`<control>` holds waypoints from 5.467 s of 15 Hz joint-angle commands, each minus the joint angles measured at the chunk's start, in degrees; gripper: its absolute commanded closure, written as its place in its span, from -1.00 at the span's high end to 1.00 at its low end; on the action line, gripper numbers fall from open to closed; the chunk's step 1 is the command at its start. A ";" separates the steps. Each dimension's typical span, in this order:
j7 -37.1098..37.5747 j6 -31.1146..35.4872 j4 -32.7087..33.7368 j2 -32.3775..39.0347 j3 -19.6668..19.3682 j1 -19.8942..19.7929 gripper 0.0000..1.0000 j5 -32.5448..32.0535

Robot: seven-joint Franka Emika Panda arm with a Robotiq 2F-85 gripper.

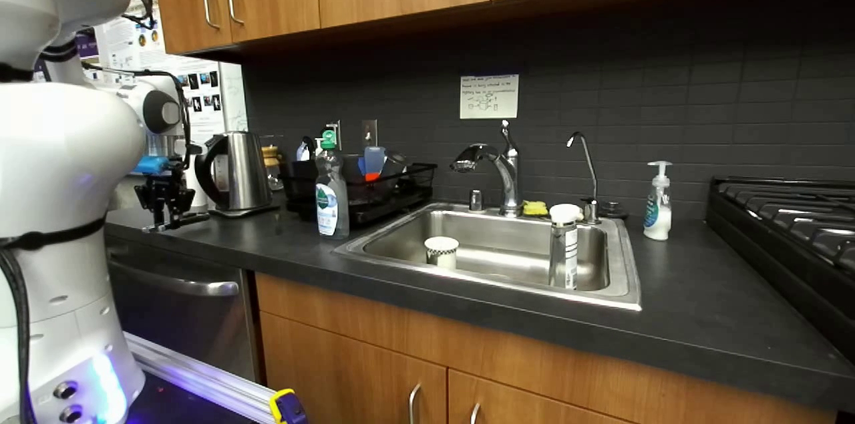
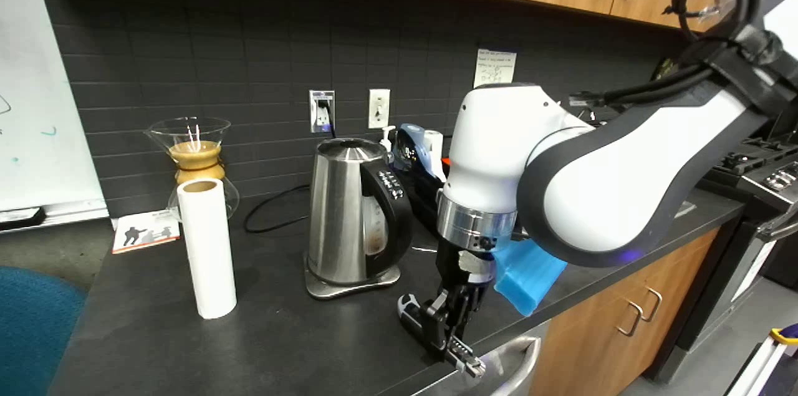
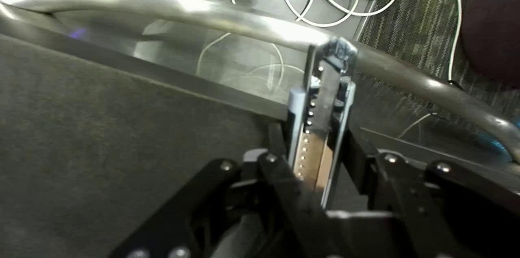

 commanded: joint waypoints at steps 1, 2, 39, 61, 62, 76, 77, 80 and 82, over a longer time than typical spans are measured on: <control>-4.95 -1.35 2.51 0.34 0.83 1.27 -0.71 2.20; -5.72 -1.43 3.20 0.72 1.08 1.53 -0.71 2.16; 23.33 -16.31 41.40 25.51 -10.49 20.78 -0.71 -20.59; 41.00 -15.30 48.00 30.68 -15.86 24.79 0.80 -22.63; 40.68 -16.07 47.94 30.23 -15.93 24.88 0.92 -23.20; 31.68 -19.86 38.19 18.89 -11.07 20.67 1.00 -18.50; 30.83 -19.66 36.68 17.66 -10.67 20.12 1.00 -17.84; 27.61 -19.72 32.12 13.42 -8.93 17.98 1.00 -14.71; 25.26 -19.62 29.01 10.84 -7.86 16.35 1.00 -12.61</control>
